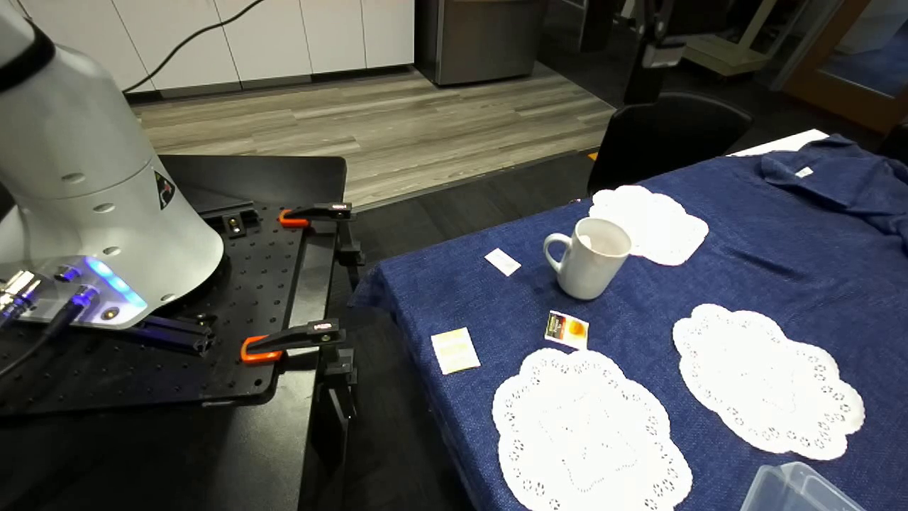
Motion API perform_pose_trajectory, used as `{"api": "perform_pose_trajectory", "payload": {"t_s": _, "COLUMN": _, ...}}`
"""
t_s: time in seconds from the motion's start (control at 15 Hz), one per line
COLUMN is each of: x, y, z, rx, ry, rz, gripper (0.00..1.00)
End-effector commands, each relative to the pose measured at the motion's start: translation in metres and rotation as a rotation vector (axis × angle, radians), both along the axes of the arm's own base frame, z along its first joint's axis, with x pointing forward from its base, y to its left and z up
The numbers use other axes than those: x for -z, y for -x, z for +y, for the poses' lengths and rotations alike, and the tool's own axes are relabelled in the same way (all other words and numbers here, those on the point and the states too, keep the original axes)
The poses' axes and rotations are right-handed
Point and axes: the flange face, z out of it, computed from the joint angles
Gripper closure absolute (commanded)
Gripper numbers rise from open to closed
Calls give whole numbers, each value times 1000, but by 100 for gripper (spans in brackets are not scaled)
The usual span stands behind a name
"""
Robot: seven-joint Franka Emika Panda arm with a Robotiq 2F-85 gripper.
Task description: Take the marker out of the cup and put it on the table
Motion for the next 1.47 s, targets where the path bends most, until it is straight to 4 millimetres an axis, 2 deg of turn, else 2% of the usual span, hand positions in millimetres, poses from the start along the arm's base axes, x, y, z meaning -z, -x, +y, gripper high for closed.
{"api": "perform_pose_trajectory", "payload": {"t_s": 0.0, "x": 16, "y": -25, "z": 12, "rx": -33, "ry": 5, "rz": 60, "gripper": 0}}
{"api": "perform_pose_trajectory", "payload": {"t_s": 0.53, "x": 89, "y": -47, "z": 54, "rx": -90, "ry": -4, "rz": 138, "gripper": 0}}
{"api": "perform_pose_trajectory", "payload": {"t_s": 0.87, "x": 131, "y": -68, "z": 79, "rx": -118, "ry": 11, "rz": 91, "gripper": 0}}
{"api": "perform_pose_trajectory", "payload": {"t_s": 1.0, "x": 142, "y": -74, "z": 88, "rx": -124, "ry": 21, "rz": 67, "gripper": 0}}
{"api": "perform_pose_trajectory", "payload": {"t_s": 1.07, "x": 136, "y": -63, "z": 79, "rx": -134, "ry": 14, "rz": 89, "gripper": 0}}
{"api": "perform_pose_trajectory", "payload": {"t_s": 1.2, "x": 145, "y": -67, "z": 85, "rx": -138, "ry": 14, "rz": 84, "gripper": 0}}
{"api": "perform_pose_trajectory", "payload": {"t_s": 1.4, "x": 145, "y": -70, "z": 86, "rx": -139, "ry": 14, "rz": 82, "gripper": 0}}
